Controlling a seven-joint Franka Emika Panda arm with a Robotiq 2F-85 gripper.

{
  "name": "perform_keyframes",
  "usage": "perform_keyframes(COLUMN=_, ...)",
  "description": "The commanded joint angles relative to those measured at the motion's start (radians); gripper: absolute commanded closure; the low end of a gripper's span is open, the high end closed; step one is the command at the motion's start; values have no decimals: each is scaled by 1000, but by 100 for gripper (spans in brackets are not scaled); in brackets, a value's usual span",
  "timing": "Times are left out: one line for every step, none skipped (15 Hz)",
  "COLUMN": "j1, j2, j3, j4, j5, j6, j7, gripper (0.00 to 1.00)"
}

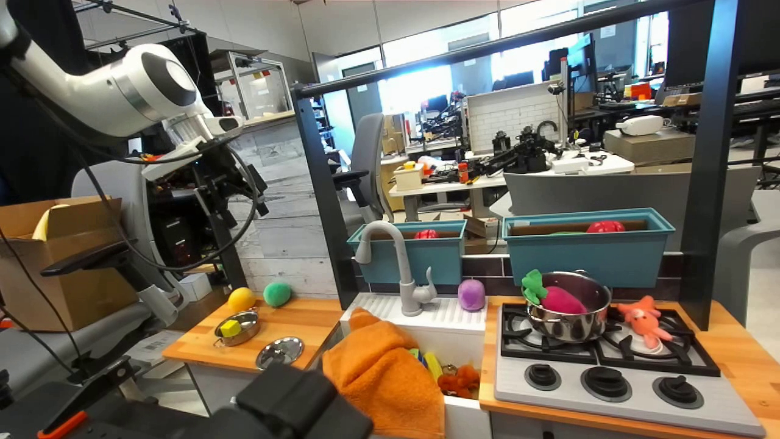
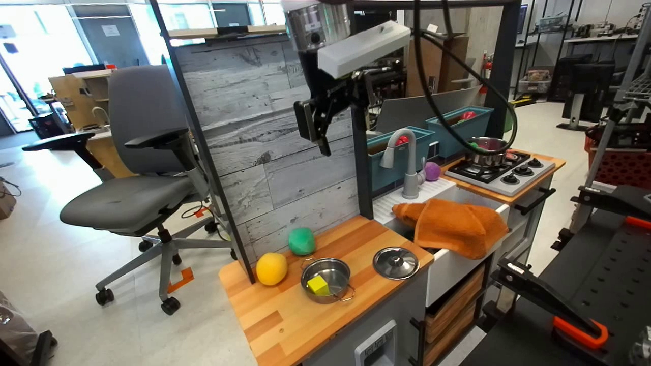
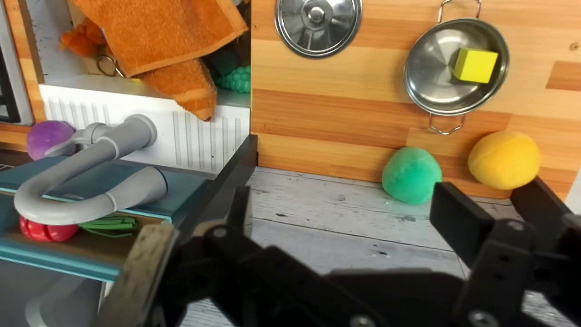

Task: Pick up the green toy from the countertop and put it in the sink.

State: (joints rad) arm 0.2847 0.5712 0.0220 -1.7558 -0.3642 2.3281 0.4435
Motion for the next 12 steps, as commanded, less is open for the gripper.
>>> perform_keyframes(j1=38, j2=179, j3=-38, j4=237, j5=15, j6=-123, j7=-9, gripper=0)
perform_keyframes(j1=41, j2=221, j3=-43, j4=282, j5=19, j6=-142, j7=-11, gripper=0)
perform_keyframes(j1=43, j2=257, j3=-44, j4=320, j5=24, j6=-159, j7=-18, gripper=0)
perform_keyframes(j1=46, j2=290, j3=-43, j4=351, j5=28, j6=-179, j7=-24, gripper=0)
perform_keyframes(j1=47, j2=320, j3=-42, j4=377, j5=31, j6=-184, j7=-27, gripper=0)
perform_keyframes(j1=49, j2=350, j3=-39, j4=402, j5=37, j6=-194, j7=-33, gripper=0)
perform_keyframes(j1=49, j2=377, j3=-36, j4=423, j5=42, j6=-194, j7=-39, gripper=0)
perform_keyframes(j1=48, j2=401, j3=-31, j4=435, j5=48, j6=-184, j7=-50, gripper=0)
perform_keyframes(j1=48, j2=424, j3=-27, j4=450, j5=55, j6=-179, j7=-65, gripper=0)
perform_keyframes(j1=49, j2=450, j3=-24, j4=467, j5=61, j6=-178, j7=-82, gripper=0)
perform_keyframes(j1=50, j2=472, j3=-21, j4=483, j5=66, j6=-174, j7=-98, gripper=0)
perform_keyframes(j1=49, j2=496, j3=-16, j4=501, j5=74, j6=-170, j7=-119, gripper=0)
